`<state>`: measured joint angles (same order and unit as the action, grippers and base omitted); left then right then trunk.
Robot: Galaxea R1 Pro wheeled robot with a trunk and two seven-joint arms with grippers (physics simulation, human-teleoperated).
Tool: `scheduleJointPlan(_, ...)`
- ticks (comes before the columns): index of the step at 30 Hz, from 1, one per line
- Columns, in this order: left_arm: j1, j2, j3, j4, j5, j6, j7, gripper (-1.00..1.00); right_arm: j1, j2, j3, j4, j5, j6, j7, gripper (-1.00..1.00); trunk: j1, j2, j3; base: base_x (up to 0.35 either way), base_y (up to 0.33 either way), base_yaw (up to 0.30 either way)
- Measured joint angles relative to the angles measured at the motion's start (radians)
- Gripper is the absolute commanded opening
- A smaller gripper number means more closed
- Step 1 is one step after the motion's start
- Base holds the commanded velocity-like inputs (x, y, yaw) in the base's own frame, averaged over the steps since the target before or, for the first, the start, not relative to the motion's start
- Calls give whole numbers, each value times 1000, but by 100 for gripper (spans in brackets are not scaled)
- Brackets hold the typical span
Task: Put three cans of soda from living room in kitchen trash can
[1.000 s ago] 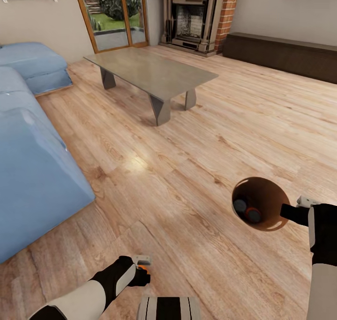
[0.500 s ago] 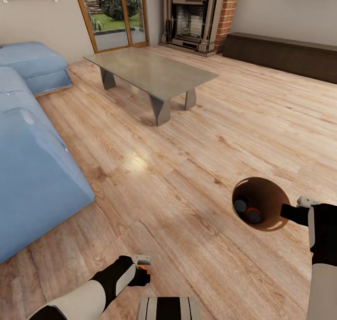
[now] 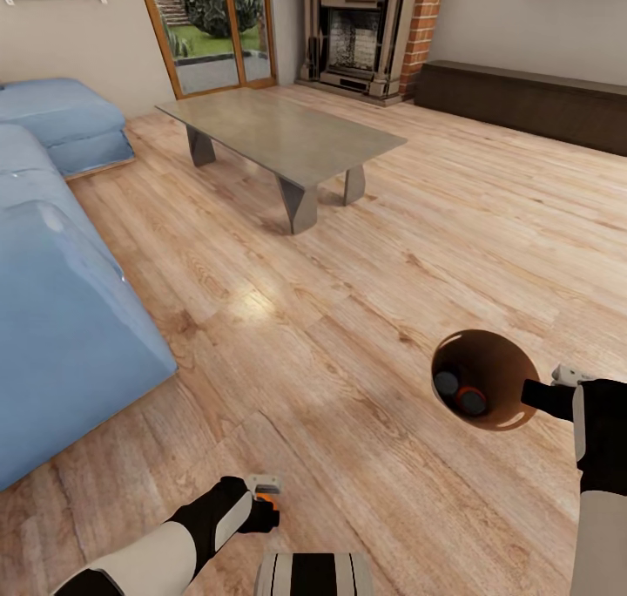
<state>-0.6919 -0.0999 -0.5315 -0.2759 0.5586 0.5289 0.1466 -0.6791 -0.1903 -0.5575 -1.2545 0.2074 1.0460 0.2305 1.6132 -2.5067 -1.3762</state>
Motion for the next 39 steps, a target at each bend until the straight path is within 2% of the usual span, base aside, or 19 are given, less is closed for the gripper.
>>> scheduleJointPlan(24,0,-1,0,0,0,-17,2,100,0,0,2,0,2,0,0,-100,0,0,0,0,0,0)
scheduleJointPlan(25,0,0,0,0,0,-17,2,-100,0,0,2,0,2,0,0,-100,0,0,0,0,0,0)
scheduleJointPlan(39,0,-1,0,0,5,-26,1,-100,0,0,2,0,3,0,0,-100,0,0,0,0,0,0)
